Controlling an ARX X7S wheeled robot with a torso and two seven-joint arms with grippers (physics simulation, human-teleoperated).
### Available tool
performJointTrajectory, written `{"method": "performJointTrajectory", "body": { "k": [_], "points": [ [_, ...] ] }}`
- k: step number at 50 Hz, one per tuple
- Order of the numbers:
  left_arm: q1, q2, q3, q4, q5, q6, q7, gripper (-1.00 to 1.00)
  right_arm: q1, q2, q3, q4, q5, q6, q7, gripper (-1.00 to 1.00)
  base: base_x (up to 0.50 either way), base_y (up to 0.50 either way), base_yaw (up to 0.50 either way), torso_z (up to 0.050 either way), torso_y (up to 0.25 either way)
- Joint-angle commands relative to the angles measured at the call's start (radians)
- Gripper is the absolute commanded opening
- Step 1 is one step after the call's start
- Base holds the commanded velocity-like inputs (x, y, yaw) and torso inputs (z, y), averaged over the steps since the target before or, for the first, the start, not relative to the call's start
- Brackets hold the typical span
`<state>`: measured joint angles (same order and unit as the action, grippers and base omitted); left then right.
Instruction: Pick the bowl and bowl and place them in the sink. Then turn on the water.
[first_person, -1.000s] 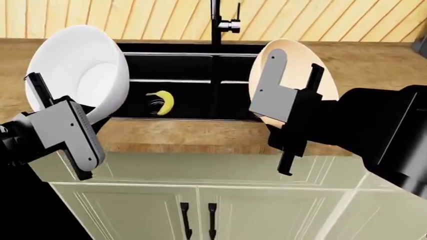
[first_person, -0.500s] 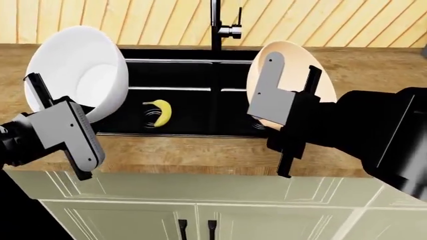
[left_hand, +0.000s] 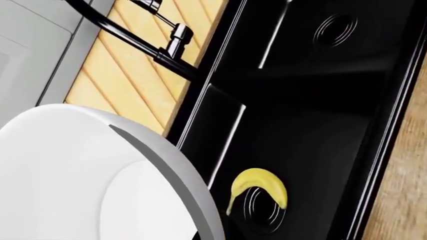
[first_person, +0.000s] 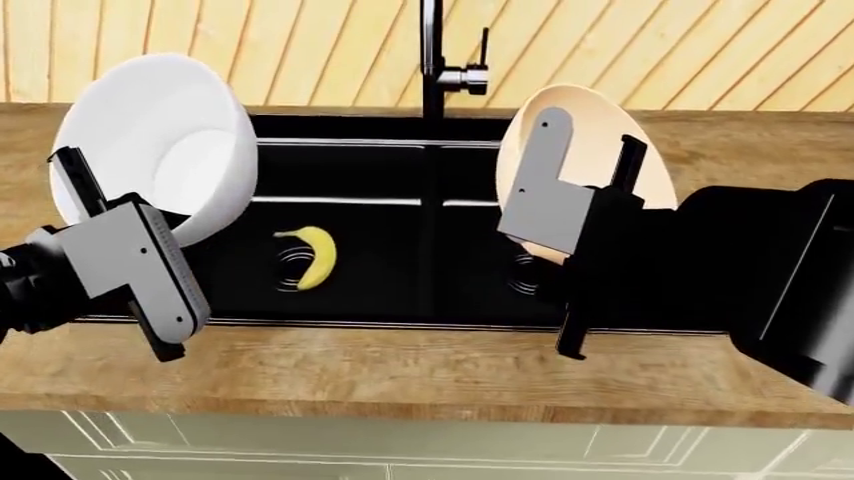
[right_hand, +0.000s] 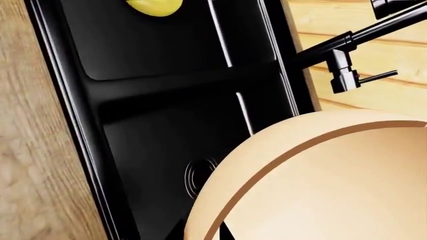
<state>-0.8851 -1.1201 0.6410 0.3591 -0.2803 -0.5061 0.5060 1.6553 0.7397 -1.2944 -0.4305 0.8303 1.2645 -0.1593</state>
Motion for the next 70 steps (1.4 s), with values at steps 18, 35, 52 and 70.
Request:
{"method": "performJointTrajectory", "body": {
  "k": [18, 35, 52, 70],
  "points": [
    [-0.01, 0.001, -0.016, -0.001, 0.01, 0.013, -0.014, -1.0, 0.01, 0.001, 0.008, -0.005, -0.031, 0.006, 0.013, -1.0, -0.26, -0.01, 0.0, 0.001, 0.003],
    [-0.005, -0.006, -0.023, 0.008, 0.002, 0.01, -0.016, -1.0, 0.012, 0.003, 0.01, -0.009, -0.023, 0.012, 0.017, -1.0, -0.26, -0.01, 0.0, 0.0, 0.002],
    [-0.013, 0.006, -0.025, 0.005, -0.01, -0.007, -0.009, -1.0, 0.012, 0.007, 0.01, -0.008, -0.019, 0.01, 0.019, -1.0, -0.26, -0.01, 0.0, 0.0, 0.002],
    [-0.015, 0.009, -0.021, 0.007, -0.01, -0.014, -0.001, -1.0, 0.003, 0.014, 0.011, -0.011, -0.012, 0.005, 0.027, -1.0, -0.04, 0.0, 0.0, 0.001, 0.002]
  ]
}}
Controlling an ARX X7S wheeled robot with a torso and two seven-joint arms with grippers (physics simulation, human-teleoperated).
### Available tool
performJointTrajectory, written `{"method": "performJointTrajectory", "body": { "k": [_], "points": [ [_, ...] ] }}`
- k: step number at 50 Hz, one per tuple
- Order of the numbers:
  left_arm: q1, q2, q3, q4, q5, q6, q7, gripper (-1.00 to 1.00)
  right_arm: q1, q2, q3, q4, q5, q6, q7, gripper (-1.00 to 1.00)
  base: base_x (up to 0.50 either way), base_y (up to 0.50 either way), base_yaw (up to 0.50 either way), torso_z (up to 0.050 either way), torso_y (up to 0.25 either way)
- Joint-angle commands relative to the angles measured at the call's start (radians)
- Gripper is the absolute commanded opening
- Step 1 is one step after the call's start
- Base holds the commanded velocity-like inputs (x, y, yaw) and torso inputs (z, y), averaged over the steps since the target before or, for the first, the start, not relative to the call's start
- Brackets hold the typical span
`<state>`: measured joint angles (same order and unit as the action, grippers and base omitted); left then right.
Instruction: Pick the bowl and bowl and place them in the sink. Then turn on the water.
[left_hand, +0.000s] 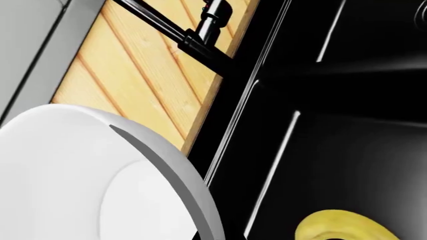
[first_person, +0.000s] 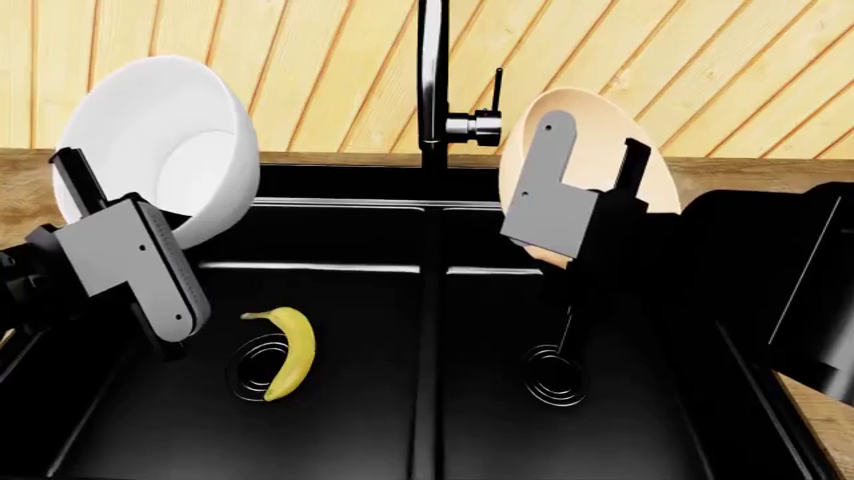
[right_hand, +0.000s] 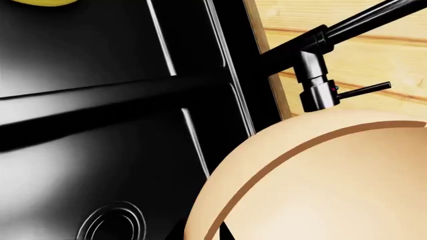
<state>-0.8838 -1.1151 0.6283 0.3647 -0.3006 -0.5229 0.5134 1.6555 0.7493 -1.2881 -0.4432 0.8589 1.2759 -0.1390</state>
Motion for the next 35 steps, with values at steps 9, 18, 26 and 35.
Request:
{"method": "performJointTrajectory", "body": {
  "k": [9, 18, 26, 35],
  "points": [
    [-0.005, 0.002, -0.018, -0.004, -0.001, 0.047, -0.004, -1.0, 0.004, 0.006, 0.004, 0.001, -0.038, -0.006, 0.007, -1.0, 0.0, 0.0, 0.0, 0.0, 0.001],
    [-0.029, 0.035, 0.013, -0.042, 0.037, 0.035, 0.016, -1.0, 0.003, -0.009, -0.004, 0.04, -0.043, -0.023, -0.014, -1.0, 0.0, 0.0, 0.0, 0.0, 0.001],
    [-0.061, 0.063, 0.063, -0.095, 0.106, 0.02, 0.045, -1.0, -0.034, -0.019, 0.027, 0.128, -0.02, -0.058, -0.027, -1.0, 0.0, 0.0, 0.0, 0.001, 0.001],
    [-0.092, 0.075, 0.103, -0.112, 0.164, 0.003, 0.072, -1.0, -0.086, -0.023, 0.113, 0.199, 0.055, -0.1, -0.022, -1.0, 0.0, 0.0, 0.0, 0.0, 0.001]
  ]
}}
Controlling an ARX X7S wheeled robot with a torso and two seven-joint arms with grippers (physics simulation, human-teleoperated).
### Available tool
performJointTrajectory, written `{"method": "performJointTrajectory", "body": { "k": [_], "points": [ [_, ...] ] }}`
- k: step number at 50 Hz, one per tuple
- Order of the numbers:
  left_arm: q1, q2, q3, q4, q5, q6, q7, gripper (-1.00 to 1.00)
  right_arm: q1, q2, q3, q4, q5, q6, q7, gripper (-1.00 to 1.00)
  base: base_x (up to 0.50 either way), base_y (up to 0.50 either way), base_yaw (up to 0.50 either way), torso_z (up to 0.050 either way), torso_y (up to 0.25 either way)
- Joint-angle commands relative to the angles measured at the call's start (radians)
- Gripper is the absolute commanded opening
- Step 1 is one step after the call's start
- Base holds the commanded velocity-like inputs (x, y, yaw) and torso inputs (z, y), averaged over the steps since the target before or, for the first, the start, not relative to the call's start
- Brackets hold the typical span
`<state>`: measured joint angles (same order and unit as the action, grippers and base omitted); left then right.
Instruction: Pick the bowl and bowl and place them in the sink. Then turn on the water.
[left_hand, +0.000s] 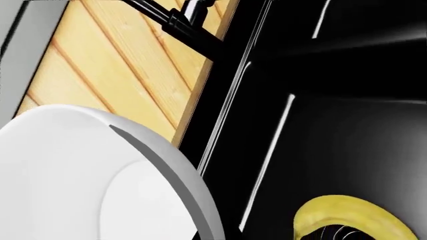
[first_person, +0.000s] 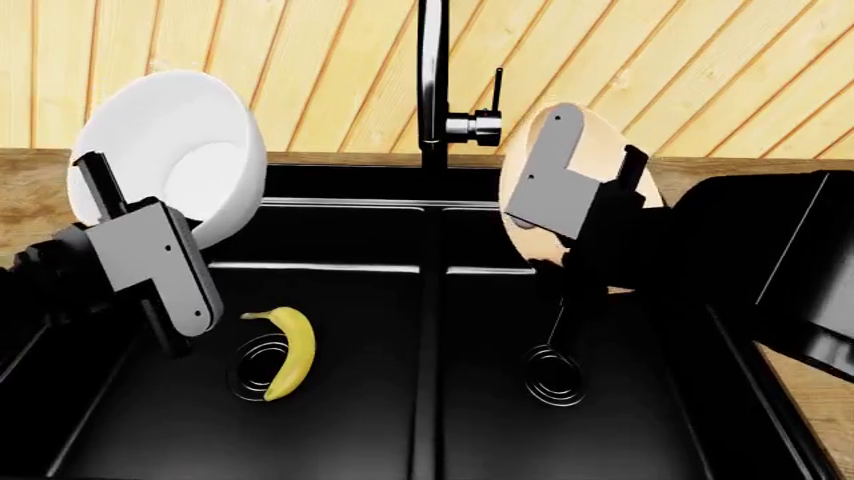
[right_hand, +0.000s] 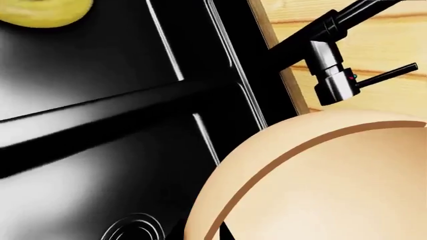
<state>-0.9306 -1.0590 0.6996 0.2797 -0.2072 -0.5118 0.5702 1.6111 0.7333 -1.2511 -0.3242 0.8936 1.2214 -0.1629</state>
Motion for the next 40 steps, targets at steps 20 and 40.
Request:
{"method": "performJointTrajectory", "body": {
  "k": [20, 40],
  "points": [
    [-0.039, 0.024, 0.038, -0.035, 0.078, -0.001, 0.012, -1.0, -0.125, -0.026, 0.018, 0.117, -0.005, -0.092, -0.025, -1.0, 0.0, 0.0, 0.0, 0.0, 0.002],
    [-0.022, 0.034, 0.041, -0.079, 0.078, 0.031, 0.006, -1.0, -0.092, -0.117, -0.183, 0.233, -0.147, -0.089, -0.144, -1.0, 0.0, 0.0, 0.0, 0.001, 0.001]
  ]
}}
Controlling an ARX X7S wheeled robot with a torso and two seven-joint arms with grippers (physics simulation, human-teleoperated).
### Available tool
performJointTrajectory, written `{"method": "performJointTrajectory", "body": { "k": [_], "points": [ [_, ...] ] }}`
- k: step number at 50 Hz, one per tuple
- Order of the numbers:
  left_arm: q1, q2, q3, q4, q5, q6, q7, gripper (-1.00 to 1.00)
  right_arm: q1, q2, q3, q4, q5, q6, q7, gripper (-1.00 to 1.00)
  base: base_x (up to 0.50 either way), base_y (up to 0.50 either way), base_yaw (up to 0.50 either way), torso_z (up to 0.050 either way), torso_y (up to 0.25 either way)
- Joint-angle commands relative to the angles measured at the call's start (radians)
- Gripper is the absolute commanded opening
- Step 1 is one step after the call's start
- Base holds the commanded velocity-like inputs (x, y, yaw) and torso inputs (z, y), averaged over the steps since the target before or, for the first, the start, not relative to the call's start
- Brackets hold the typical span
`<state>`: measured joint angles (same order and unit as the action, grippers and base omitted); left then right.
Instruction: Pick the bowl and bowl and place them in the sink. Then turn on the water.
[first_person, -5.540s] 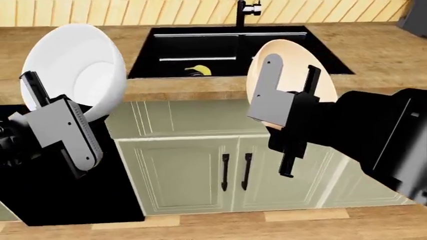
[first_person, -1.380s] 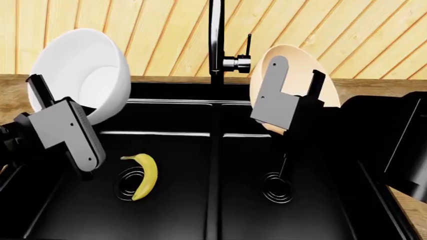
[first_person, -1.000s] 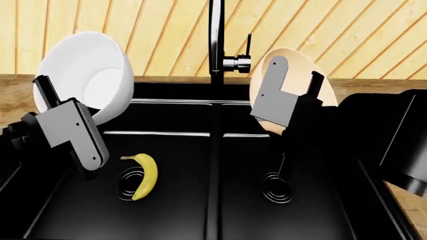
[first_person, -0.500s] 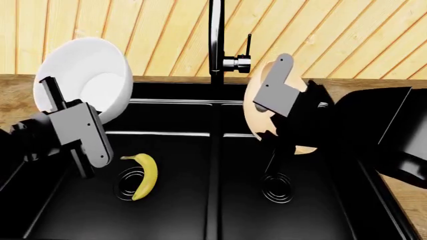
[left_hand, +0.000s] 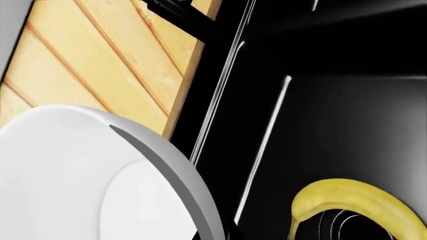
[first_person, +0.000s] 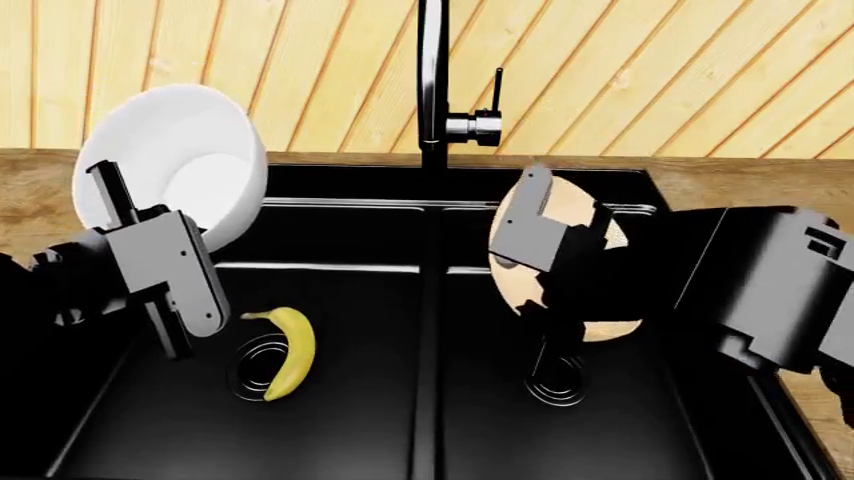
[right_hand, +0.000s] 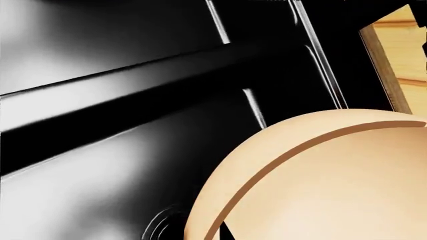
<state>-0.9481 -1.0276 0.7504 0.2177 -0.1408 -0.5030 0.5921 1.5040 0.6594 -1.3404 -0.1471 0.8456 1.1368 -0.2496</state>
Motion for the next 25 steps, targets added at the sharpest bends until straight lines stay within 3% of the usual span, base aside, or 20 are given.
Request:
{"method": "performJointTrajectory", "body": {
  "k": [1, 25],
  "points": [
    [-0.004, 0.003, -0.009, -0.018, 0.011, 0.023, -0.016, -1.0, 0.017, -0.047, -0.102, 0.059, -0.104, -0.004, -0.062, -1.0, 0.0, 0.0, 0.0, 0.0, 0.01],
    [0.008, 0.003, -0.014, -0.023, 0.002, 0.033, -0.021, -1.0, -0.005, -0.091, -0.177, 0.118, -0.14, -0.024, -0.109, -1.0, 0.0, 0.0, 0.0, 0.0, 0.001]
  ]
}}
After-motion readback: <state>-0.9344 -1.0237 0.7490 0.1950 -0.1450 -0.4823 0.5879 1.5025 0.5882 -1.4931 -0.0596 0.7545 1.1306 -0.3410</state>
